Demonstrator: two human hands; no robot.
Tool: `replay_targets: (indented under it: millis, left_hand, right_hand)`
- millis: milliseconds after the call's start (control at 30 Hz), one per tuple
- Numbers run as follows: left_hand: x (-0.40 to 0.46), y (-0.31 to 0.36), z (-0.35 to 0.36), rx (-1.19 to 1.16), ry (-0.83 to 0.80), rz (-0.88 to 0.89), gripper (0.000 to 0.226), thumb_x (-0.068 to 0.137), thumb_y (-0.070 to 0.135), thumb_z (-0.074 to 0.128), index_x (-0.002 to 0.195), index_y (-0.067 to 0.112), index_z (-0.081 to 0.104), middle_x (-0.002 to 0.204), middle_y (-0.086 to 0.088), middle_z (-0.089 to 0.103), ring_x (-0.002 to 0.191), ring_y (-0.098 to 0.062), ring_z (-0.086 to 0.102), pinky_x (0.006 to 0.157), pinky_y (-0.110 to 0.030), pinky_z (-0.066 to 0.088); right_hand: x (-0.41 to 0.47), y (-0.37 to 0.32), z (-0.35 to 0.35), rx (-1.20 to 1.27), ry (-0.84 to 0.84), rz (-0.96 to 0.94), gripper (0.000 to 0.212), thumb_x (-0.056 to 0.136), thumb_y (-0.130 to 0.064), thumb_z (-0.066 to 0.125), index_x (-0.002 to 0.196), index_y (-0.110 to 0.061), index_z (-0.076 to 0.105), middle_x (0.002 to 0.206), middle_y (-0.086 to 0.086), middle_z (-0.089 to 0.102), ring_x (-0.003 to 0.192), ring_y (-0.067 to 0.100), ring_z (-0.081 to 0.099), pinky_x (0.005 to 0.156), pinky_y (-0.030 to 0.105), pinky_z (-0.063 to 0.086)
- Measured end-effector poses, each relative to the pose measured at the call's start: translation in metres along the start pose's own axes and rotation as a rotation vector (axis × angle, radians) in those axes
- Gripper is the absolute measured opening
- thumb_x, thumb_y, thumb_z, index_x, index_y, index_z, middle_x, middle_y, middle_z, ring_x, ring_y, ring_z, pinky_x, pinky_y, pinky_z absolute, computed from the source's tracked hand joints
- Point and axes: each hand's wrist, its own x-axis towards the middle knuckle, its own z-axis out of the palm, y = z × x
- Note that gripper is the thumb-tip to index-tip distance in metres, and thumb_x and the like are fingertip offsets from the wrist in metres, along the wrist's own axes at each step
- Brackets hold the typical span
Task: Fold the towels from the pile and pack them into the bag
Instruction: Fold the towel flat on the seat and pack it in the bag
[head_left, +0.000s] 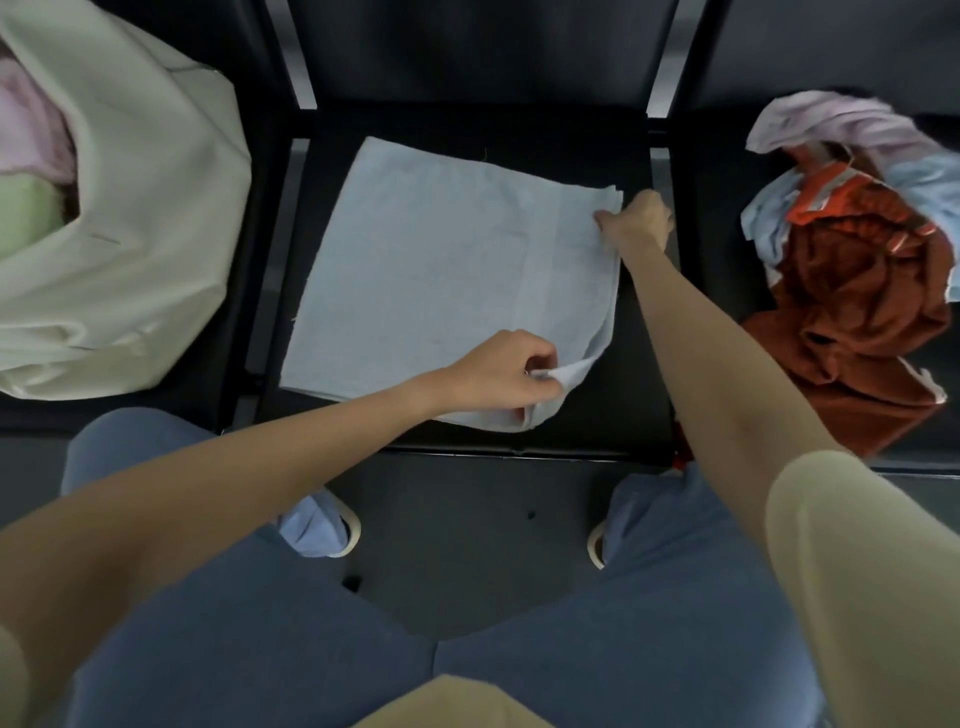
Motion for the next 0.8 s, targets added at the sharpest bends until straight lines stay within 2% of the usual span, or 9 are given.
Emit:
replay_targets:
  millis: [67, 100, 167, 267, 333, 500, 633, 733, 800]
  left_hand:
    - [-0.001, 0.005, 0.002, -0.085, -0.071, -0.061, 0.031, 0.081, 0.012, 0.067, 0.057, 0.015, 0.048, 0.048, 0.014, 0.040, 0.049, -0.003, 0.037, 0.054, -0.019, 0.031]
    - [-0.003, 0.008, 0.004, -0.141, -0.101, -0.088, 0.033, 0.079, 0.011, 0.069, 0.056, 0.013, 0.045, 0.048, 0.013, 0.038, 0.050, -0.006, 0.037, 0.056, -0.020, 0.031]
    - [-0.010, 0.014, 0.006, -0.322, -0.151, -0.136, 0.031, 0.078, 0.008, 0.071, 0.059, 0.007, 0.047, 0.056, 0.002, 0.040, 0.054, -0.011, 0.045, 0.059, -0.023, 0.043]
    - [-0.023, 0.017, 0.005, -0.574, -0.187, -0.162, 0.010, 0.085, -0.001, 0.067, 0.080, -0.007, 0.062, 0.076, -0.014, 0.060, 0.068, -0.016, 0.065, 0.071, -0.030, 0.059]
    - [-0.034, 0.017, 0.002, -0.622, -0.173, -0.158, 0.019, 0.084, 0.002, 0.070, 0.092, -0.015, 0.065, 0.090, -0.022, 0.065, 0.080, -0.021, 0.069, 0.077, -0.032, 0.060]
    - [-0.067, -0.002, -0.018, -0.663, -0.074, -0.233, 0.030, 0.080, 0.004, 0.075, 0.098, -0.018, 0.065, 0.092, -0.027, 0.070, 0.079, -0.026, 0.072, 0.075, -0.031, 0.060]
    - [-0.095, -0.031, -0.034, -0.771, 0.017, -0.353, 0.022, 0.079, 0.000, 0.075, 0.095, -0.014, 0.069, 0.085, -0.017, 0.073, 0.077, -0.024, 0.073, 0.072, -0.027, 0.060]
    - [-0.112, -0.054, -0.044, -0.838, 0.078, -0.424, 0.027, 0.078, -0.001, 0.075, 0.099, -0.016, 0.067, 0.089, -0.021, 0.073, 0.080, -0.025, 0.073, 0.071, -0.028, 0.060]
    - [-0.119, -0.067, -0.049, -0.867, 0.110, -0.452, 0.027, 0.078, -0.002, 0.075, 0.099, -0.015, 0.067, 0.088, -0.020, 0.073, 0.082, -0.029, 0.073, 0.074, -0.032, 0.061]
  right_hand:
    - [0.001, 0.007, -0.009, 0.076, -0.007, -0.020, 0.035, 0.081, -0.026, 0.072, 0.106, -0.005, 0.060, 0.105, 0.010, 0.062, 0.097, 0.022, 0.060, 0.078, 0.031, 0.053]
    - [0.001, 0.013, -0.015, 0.137, -0.004, -0.028, 0.019, 0.081, -0.022, 0.070, 0.088, -0.007, 0.061, 0.087, 0.006, 0.061, 0.078, 0.017, 0.060, 0.064, 0.025, 0.050]
    - [0.002, 0.025, -0.027, 0.282, 0.009, -0.033, 0.032, 0.080, -0.012, 0.064, 0.058, -0.015, 0.041, 0.060, -0.001, 0.043, 0.051, 0.009, 0.042, 0.045, 0.019, 0.035]
    - [-0.004, 0.025, -0.048, 0.615, 0.029, -0.002, 0.041, 0.079, -0.007, 0.064, 0.056, -0.018, 0.031, 0.057, -0.001, 0.035, 0.046, 0.009, 0.035, 0.046, 0.022, 0.030]
    - [-0.012, 0.011, -0.056, 0.735, 0.014, -0.007, 0.040, 0.082, -0.006, 0.065, 0.059, -0.018, 0.033, 0.056, 0.001, 0.039, 0.038, 0.007, 0.038, 0.042, 0.019, 0.031]
    - [-0.032, -0.050, -0.049, 0.759, 0.015, -0.098, 0.033, 0.084, -0.006, 0.063, 0.062, -0.016, 0.040, 0.056, 0.003, 0.049, 0.040, 0.010, 0.048, 0.043, 0.021, 0.041]
    - [-0.047, -0.099, -0.016, 0.647, 0.024, -0.204, 0.042, 0.083, 0.000, 0.060, 0.057, -0.017, 0.033, 0.054, 0.003, 0.044, 0.040, 0.014, 0.050, 0.043, 0.022, 0.042]
    - [-0.060, -0.131, 0.018, 0.541, 0.025, -0.257, 0.037, 0.082, 0.001, 0.059, 0.062, -0.018, 0.035, 0.063, 0.002, 0.049, 0.053, 0.020, 0.060, 0.048, 0.028, 0.052]
    - [-0.069, -0.149, 0.041, 0.473, 0.035, -0.290, 0.031, 0.081, -0.001, 0.058, 0.065, -0.019, 0.038, 0.071, 0.003, 0.053, 0.069, 0.025, 0.067, 0.060, 0.036, 0.059]
